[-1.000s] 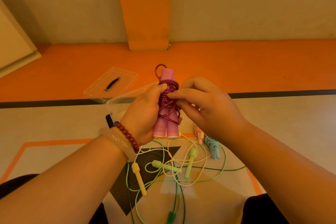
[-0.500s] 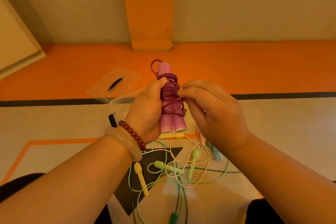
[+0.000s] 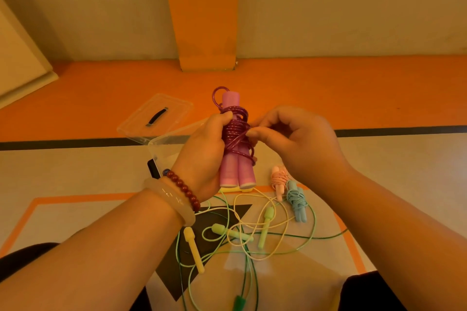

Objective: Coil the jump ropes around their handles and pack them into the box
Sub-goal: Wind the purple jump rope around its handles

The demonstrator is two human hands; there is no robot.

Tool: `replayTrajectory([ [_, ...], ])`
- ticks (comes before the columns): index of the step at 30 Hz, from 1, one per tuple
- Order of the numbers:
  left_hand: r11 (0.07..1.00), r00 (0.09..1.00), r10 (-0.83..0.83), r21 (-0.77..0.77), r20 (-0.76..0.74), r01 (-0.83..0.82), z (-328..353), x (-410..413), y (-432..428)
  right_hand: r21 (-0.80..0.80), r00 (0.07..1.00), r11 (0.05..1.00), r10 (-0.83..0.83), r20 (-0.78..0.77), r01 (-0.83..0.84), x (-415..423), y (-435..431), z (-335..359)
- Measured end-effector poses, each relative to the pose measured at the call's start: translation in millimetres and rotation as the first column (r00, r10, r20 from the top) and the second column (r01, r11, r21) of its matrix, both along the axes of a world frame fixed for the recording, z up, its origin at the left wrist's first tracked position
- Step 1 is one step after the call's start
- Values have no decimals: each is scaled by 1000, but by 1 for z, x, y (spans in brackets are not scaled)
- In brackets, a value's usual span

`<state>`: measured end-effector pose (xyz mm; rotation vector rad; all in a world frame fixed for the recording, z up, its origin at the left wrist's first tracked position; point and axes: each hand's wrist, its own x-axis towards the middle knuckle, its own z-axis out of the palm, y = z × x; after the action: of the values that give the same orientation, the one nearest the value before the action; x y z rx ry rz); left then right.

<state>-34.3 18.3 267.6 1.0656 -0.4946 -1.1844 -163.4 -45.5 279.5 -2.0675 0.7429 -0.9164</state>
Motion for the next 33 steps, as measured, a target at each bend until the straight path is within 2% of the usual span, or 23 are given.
replayTrajectory([
  [5,998,999,-47,-40,-11,46,0,3,-1,100,994,991,-97,48,92,-1,-2,7],
  [7,994,997,-80,-71,6,80,-1,4,0,304,986,952,-86,146,38,0,-3,12],
  [9,989,992,-119,-84,43,123,-2,5,2,558,951,817,-41,308,-146,2,-3,14],
  [11,983,984,-158,-82,86,165,-4,3,3,705,916,660,-62,396,-260,4,-1,14],
  [15,980,980,-172,-86,100,181,-5,-1,2,834,878,461,-204,434,-305,5,-2,18],
  [19,985,961,-137,-71,239,158,-8,0,2,857,821,363,-308,481,-367,1,-5,22],
  [22,993,952,-84,-52,294,103,-10,2,1,817,760,390,-337,556,-425,0,-4,22],
  [27,990,837,-36,-92,546,102,-13,1,2,715,794,673,-324,515,-190,5,1,12],
  [30,982,779,-55,-106,625,155,-8,-4,6,614,794,776,-280,540,-143,5,2,17],
  [33,975,726,-29,-140,687,172,-11,-2,8,414,886,910,-177,428,-18,4,3,19],
])
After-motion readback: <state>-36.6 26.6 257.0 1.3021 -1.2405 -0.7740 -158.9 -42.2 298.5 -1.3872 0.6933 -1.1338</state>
